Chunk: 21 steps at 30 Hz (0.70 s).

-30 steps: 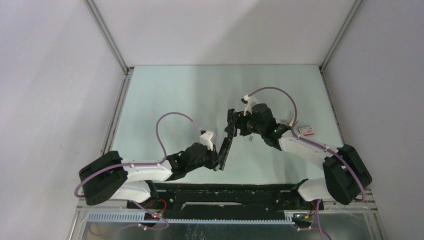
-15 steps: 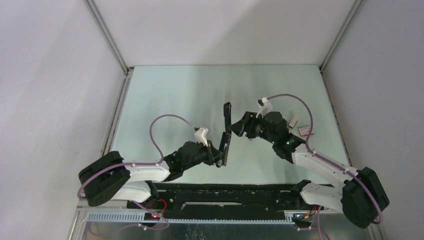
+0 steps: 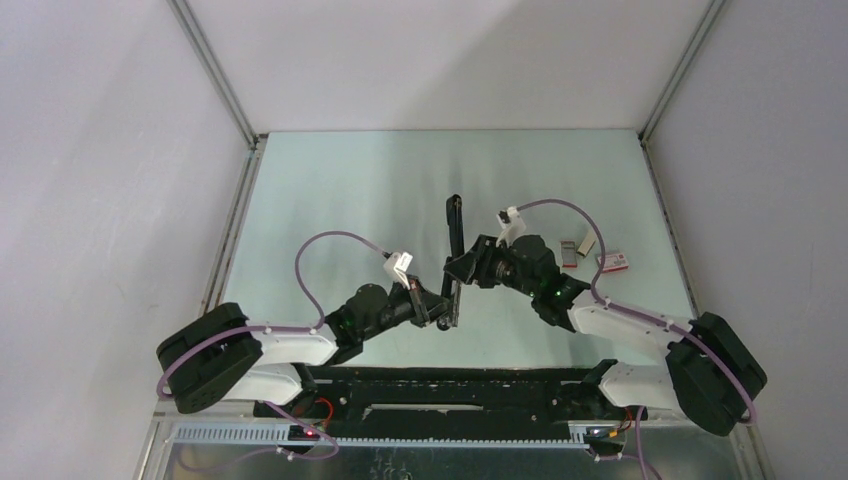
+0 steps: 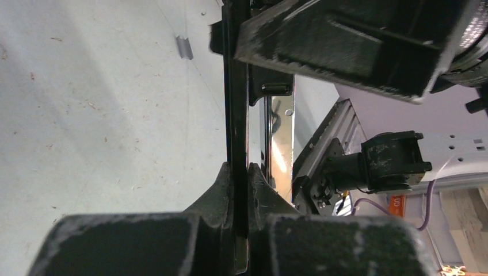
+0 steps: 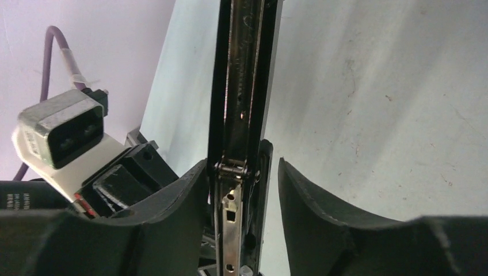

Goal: Unload the staples from the stapler

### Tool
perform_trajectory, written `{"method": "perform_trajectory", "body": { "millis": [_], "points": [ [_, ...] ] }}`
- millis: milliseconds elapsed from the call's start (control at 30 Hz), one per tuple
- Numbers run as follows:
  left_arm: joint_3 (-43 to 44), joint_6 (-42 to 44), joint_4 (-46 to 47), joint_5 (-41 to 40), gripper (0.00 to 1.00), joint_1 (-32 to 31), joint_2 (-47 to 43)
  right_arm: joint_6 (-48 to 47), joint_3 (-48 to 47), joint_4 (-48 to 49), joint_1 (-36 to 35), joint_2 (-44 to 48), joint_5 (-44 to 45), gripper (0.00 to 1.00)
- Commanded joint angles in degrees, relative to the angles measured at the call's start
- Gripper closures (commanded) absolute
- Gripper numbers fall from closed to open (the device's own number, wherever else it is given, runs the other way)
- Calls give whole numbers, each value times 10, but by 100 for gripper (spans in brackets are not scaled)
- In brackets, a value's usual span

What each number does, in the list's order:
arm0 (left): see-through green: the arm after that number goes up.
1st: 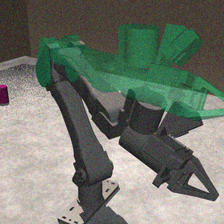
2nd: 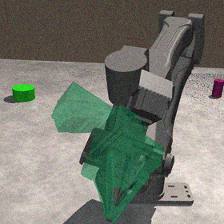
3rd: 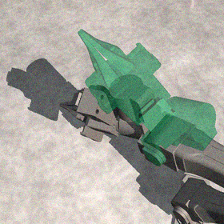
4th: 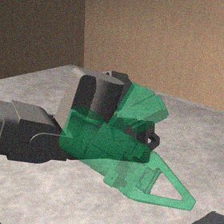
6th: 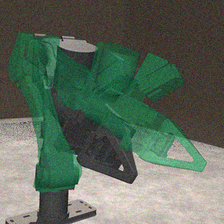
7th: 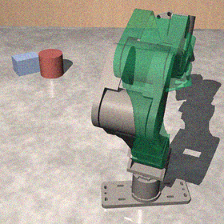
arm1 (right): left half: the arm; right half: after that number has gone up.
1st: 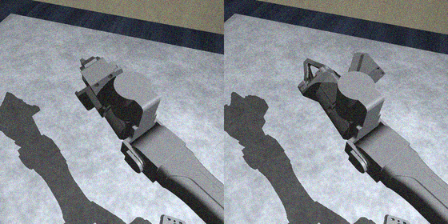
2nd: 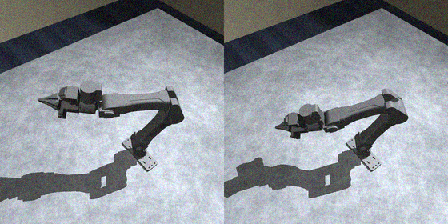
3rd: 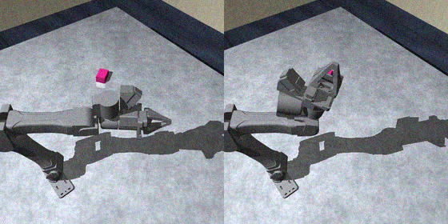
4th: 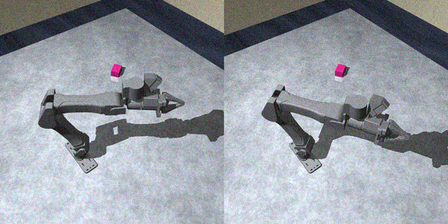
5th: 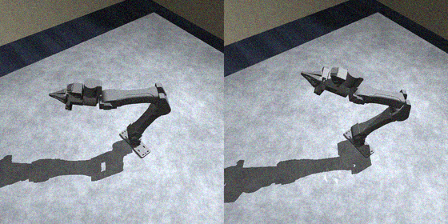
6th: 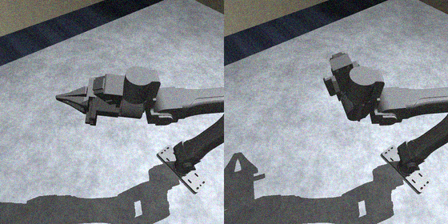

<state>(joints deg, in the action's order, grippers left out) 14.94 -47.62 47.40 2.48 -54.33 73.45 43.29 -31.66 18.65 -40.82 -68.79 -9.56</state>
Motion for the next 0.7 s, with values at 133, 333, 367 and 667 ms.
{"method": "perform_trajectory", "body": {
  "millis": [133, 333, 367, 667],
  "points": [
    [0, 2, 85, 15, 100, 3, -20, 0, -2, 40, -14, -23, 12, 61],
    [1, 2, 84, 19, 100, 2, -12, -26, -2, 26, -22, -13, 29, 97],
    [3, 2, 84, 21, 100, 3, -9, -30, -2, 26, -23, -12, 28, 100],
    [24, 4, 57, 37, 68, 8, 7, -45, -10, 1, -29, 2, 66, 100]
  ]
}}
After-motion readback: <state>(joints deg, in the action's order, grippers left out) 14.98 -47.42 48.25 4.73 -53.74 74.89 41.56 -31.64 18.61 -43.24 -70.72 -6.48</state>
